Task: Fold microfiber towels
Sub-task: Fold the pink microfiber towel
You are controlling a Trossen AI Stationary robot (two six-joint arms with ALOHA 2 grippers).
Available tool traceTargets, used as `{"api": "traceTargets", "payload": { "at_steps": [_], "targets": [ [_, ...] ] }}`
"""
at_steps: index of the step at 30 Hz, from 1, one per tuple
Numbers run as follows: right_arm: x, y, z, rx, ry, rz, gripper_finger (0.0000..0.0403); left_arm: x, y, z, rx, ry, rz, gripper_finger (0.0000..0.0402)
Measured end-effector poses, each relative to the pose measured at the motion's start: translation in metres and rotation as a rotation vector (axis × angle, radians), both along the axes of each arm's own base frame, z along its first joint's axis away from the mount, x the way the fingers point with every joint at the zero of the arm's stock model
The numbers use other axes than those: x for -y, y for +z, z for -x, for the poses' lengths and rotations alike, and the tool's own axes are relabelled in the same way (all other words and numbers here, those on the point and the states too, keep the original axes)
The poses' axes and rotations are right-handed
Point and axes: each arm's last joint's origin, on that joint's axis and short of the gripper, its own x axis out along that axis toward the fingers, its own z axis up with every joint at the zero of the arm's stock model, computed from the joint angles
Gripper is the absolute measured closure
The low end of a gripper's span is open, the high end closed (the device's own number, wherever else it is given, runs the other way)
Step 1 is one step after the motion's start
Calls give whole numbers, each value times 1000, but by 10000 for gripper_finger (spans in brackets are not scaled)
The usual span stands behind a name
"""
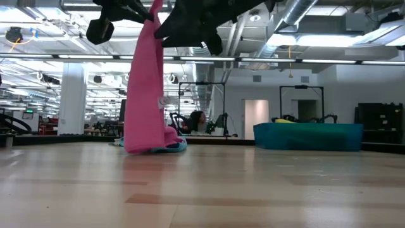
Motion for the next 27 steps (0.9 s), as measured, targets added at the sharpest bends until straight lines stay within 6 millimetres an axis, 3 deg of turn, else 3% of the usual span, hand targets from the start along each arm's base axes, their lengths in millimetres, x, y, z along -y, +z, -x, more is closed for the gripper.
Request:
{"api": "traceTargets", "payload": {
  "at_steps": [12,21,27],
  "targets": [
    [-7,-1,1,-5,9,-18,259,-8,-3,-3,-7,83,-12,401],
    [17,-2,0,-14,-57,-26,264,-5,-7,-14,2,48,1,401],
    [22,-4,1,-45,-67,-28,298,-5,-8,-15,-13,28,1,401]
  ]
}}
